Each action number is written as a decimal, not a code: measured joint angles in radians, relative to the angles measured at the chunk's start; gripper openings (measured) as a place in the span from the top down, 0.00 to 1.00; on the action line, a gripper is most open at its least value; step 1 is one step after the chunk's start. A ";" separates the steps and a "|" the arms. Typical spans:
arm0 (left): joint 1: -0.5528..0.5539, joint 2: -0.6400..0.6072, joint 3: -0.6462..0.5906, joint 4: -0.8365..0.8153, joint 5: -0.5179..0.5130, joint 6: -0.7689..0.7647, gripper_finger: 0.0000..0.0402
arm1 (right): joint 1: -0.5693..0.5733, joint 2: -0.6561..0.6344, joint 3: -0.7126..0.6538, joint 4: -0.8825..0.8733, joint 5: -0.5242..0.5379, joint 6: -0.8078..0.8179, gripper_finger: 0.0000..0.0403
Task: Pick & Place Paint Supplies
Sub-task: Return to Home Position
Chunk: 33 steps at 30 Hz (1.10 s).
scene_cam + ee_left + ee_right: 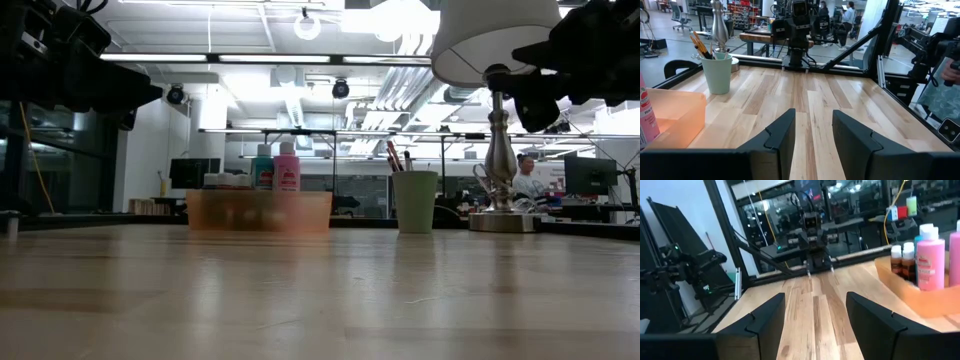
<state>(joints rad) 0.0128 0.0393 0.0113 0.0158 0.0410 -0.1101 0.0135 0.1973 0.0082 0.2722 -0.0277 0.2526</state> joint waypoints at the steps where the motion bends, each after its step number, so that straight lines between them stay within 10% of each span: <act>1: 0.000 0.000 0.000 0.000 0.000 0.000 0.69 | 0.000 -0.011 0.000 -0.012 0.000 -0.003 0.49; 33: 0.000 0.000 0.000 0.000 0.000 0.000 0.69 | 0.000 -0.009 -0.002 -0.052 -0.001 -0.006 0.49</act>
<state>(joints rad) 0.0128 0.0392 0.0113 0.0158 0.0408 -0.1101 0.0132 0.1886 0.0063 0.2199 -0.0284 0.2462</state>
